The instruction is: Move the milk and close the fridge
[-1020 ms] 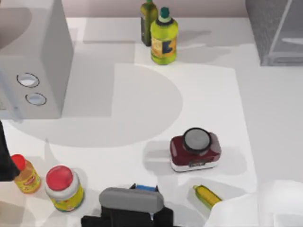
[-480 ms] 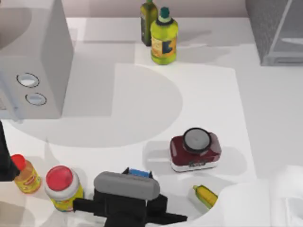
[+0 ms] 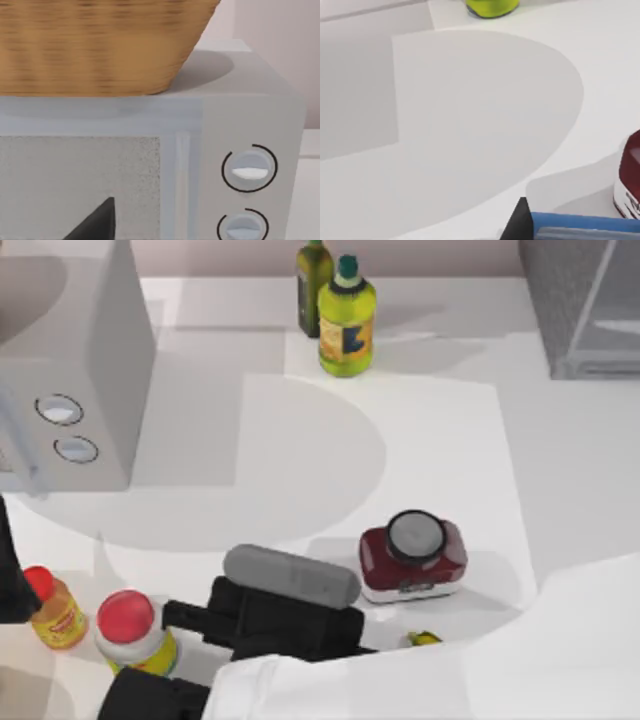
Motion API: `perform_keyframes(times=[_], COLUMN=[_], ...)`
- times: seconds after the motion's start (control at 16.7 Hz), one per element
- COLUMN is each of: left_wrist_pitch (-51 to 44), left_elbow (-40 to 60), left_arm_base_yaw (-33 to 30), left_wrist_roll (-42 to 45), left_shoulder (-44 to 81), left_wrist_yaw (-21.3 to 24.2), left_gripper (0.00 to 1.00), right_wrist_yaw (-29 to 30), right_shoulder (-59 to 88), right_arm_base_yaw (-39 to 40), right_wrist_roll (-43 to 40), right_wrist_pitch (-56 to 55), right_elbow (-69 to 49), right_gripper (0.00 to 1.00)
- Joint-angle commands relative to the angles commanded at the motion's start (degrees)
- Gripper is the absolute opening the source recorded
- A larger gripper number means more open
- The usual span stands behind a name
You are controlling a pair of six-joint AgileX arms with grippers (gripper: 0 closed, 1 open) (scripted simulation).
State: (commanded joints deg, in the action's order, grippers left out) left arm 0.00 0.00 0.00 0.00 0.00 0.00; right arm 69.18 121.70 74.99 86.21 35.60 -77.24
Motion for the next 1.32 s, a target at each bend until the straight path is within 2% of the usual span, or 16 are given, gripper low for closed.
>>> perform_keyframes(times=[0.24,0.42,0.9,1.32], left_wrist_pitch=[0.00,0.00,0.00,0.00], left_elbow=[0.00,0.00,0.00,0.00], left_arm_base_yaw=[0.00,0.00,0.00,0.00], left_wrist_roll=[0.00,0.00,0.00,0.00], left_shoulder=[0.00,0.00,0.00,0.00], left_wrist_yaw=[0.00,0.00,0.00,0.00], left_gripper=[1.00,1.00,1.00,1.00], right_wrist_yaw=[-6.48,-13.43,-37.46,-57.94], right_shoulder=[-7.14,-12.75,-26.54,-33.54], right_arm_base_yaw=[-8.05,-16.58,-44.19,-65.35], right_wrist_roll=[-11.16,-21.92,-54.10,-76.70], right_wrist_pitch=[-16.07,-30.31,-67.31,-90.16], right_elbow=[5.71,11.98,32.52,48.44], right_gripper=[0.00,0.00,0.00,0.00])
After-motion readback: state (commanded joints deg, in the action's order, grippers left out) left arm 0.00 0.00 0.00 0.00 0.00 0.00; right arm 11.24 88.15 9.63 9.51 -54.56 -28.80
